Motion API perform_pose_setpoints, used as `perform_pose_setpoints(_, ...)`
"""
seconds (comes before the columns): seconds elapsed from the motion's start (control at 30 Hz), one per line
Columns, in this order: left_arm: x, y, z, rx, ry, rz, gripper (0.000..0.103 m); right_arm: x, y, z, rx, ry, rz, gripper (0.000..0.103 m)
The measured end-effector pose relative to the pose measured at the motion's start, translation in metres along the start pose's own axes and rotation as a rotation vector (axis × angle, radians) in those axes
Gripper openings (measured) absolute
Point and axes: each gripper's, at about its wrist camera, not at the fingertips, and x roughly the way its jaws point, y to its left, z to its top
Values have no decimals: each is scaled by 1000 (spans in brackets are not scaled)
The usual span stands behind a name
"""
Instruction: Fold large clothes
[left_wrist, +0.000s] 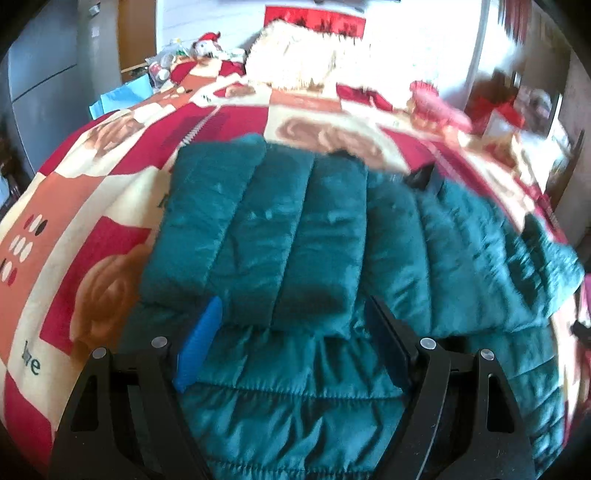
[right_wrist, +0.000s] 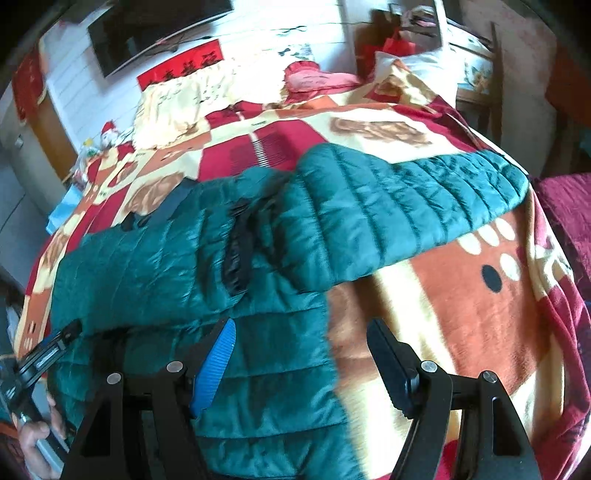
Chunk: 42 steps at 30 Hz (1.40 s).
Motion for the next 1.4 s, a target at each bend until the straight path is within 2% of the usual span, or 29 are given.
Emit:
perform_pose_setpoints(0.1,-1,11,8,-55,-18,-28,80,2,-28,11,68,-10,-28,71)
perform_pose_setpoints(0.23,13,15,9,-86,18,-14,80,7,-75,31,177,-39,-83,71)
perform_pose_setpoints(0.33,19,9,1,-60,28,0,80,15,-108,44,252,-46,-115,71)
perform_pose_setpoints(0.5,20,-3,-13,11,0,43,80,28,-162,63,354,-87,-190,71)
perform_pose_setpoints(0.67,23,0,-16,8,0,25,84,45,-208,73,476,-115,-175,71)
perform_pose_setpoints(0.8,24,6,-16,-21,-4,-12,85,64,-233,78,555,-130,-130,71)
perform_pose_setpoints(0.87,25,6,-16,-26,-4,-16,85,67,-236,83,546,-167,-128,71)
perform_pose_setpoints(0.93,25,6,-16,-27,-2,-21,86,75,-235,91,525,-170,-111,71)
perform_pose_setpoints(1.1,26,9,-15,-42,-5,-42,86,93,-230,110,481,-185,-133,71)
perform_pose_setpoints(1.17,26,10,-15,-44,-8,-46,86,98,-230,115,465,-194,-165,62)
perform_pose_setpoints(1.2,26,10,-15,-44,-9,-46,86,99,-231,115,461,-194,-175,45)
perform_pose_setpoints(1.23,26,10,-15,-44,-10,-46,86,100,-232,115,461,-200,-174,33)
perform_pose_setpoints(1.3,26,10,-15,-44,-11,-45,86,99,-236,115,473,-209,-147,18)
perform_pose_setpoints(1.33,26,10,-15,-45,-12,-47,86,98,-237,115,470,-215,-142,12)
perform_pose_setpoints(1.4,26,10,-16,-46,-11,-48,86,89,-236,115,452,-238,-113,10)
